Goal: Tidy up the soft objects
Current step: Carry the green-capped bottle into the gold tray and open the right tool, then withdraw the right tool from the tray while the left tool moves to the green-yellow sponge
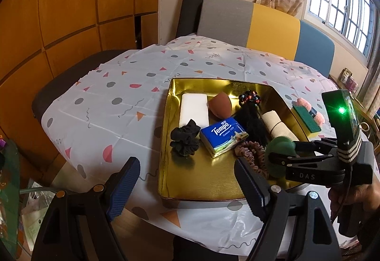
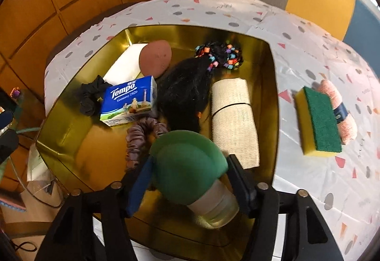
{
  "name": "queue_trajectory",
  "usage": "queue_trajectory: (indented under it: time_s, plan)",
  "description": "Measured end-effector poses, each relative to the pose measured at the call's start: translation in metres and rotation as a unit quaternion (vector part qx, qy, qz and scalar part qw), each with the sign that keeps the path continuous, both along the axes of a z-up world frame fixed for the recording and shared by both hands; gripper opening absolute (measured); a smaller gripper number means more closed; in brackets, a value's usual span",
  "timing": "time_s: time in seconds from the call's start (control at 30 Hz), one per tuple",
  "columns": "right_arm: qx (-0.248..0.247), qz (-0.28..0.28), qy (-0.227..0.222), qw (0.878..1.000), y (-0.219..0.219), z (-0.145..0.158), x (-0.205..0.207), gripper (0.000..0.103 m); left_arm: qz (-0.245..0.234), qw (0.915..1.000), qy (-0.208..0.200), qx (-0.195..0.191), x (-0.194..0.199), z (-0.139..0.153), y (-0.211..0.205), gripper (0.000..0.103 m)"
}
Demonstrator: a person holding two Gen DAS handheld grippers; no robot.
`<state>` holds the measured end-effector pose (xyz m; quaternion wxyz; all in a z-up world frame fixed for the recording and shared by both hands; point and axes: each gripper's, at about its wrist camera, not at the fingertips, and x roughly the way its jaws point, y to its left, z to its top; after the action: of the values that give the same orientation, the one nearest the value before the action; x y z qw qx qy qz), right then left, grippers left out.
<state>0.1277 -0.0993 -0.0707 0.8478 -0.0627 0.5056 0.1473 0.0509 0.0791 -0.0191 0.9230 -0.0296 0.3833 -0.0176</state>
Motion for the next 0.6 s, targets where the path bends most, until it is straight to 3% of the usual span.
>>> queue_trajectory:
  time_s: [0.33,0.6]
  plan:
    - [0.052,-0.032,-0.057,0.997,-0.027,0.035,-0.020,0.078,-0.015,0.9998,-0.003,0.011,-0.003,0.006,-0.013,0.083]
    - [0.071,-0.072,-0.078,0.992,-0.061,0.045,-0.031,0.079,-0.034,0.9992,-0.001,0.019,-0.006,0.007,-0.029,0.083]
